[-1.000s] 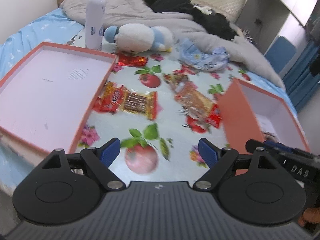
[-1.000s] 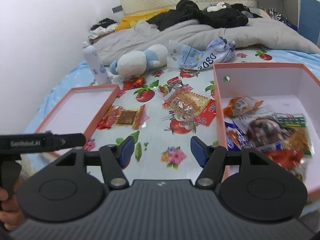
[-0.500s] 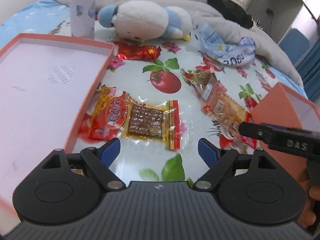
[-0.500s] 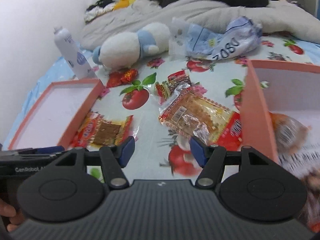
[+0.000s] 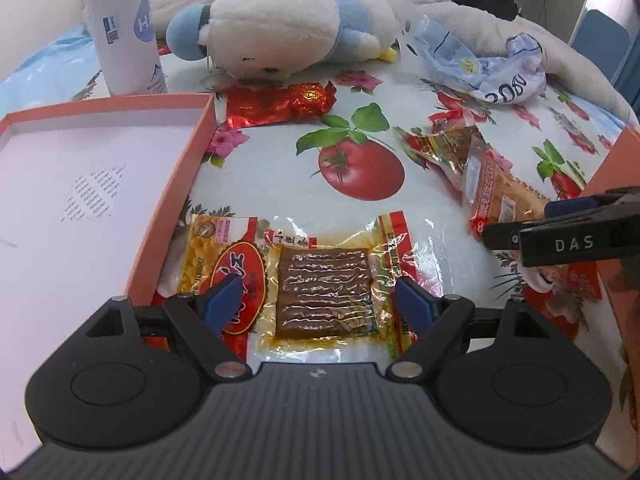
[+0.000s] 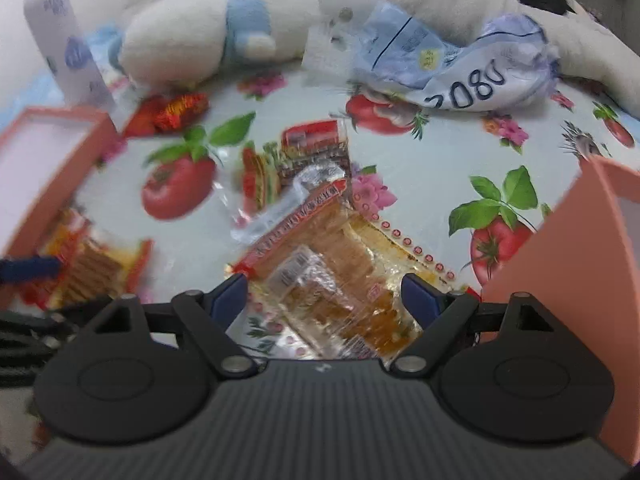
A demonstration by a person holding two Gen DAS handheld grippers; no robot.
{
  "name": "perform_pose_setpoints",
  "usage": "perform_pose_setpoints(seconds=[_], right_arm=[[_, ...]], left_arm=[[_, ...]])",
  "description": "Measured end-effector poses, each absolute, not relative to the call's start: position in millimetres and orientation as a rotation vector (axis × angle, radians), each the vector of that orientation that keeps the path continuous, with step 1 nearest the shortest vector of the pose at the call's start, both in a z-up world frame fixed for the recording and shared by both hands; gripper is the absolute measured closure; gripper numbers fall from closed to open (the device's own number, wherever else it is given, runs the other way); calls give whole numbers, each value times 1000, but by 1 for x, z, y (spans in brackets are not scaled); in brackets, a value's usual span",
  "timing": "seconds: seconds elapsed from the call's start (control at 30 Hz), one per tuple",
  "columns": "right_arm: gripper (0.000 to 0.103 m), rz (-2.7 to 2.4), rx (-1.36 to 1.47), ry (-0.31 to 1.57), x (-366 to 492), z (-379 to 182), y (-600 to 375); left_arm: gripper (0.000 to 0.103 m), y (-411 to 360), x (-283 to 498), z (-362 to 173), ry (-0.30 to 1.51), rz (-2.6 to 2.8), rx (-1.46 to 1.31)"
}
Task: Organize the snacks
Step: 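Grasp the brown dried-meat packet with the left gripper while the right gripper grasps a yellow packet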
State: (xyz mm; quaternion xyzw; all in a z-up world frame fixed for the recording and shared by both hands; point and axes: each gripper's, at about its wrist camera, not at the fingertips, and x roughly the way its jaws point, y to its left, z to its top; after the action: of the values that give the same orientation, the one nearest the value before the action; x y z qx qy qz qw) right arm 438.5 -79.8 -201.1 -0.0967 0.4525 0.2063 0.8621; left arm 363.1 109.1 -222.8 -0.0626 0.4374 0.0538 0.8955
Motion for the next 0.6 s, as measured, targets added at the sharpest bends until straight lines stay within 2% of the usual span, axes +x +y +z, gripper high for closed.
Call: perform_pose_setpoints(seconds=[0.07, 0.2, 0.27, 0.33, 0.37, 0.47, 0.53, 0.6], right_arm=[[8, 447, -211, 953, 439, -203, -78], [8, 484, -216, 958, 436, -205, -75], [17, 502, -225, 953, 433, -203, -72], [31, 521, -234, 948, 430, -200, -68], [34, 525, -237, 945, 428, -200, -67], [49, 521, -228, 944, 425, -198, -69], [63, 522, -211, 951, 423, -195, -72], [70, 519, -197, 959, 419, -193, -74]], left_arm=[[18, 104, 364, -225, 912, 111, -86], [29, 101, 363, -224, 916, 91, -72], [35, 99, 363, -223, 919, 89, -66], [42, 100, 362, -221, 922, 84, -77], [42, 101, 361, -220, 923, 81, -83], [46, 101, 358, -218, 927, 75, -93], [46, 101, 355, -215, 933, 71, -115], [46, 99, 352, -213, 938, 65, -121]])
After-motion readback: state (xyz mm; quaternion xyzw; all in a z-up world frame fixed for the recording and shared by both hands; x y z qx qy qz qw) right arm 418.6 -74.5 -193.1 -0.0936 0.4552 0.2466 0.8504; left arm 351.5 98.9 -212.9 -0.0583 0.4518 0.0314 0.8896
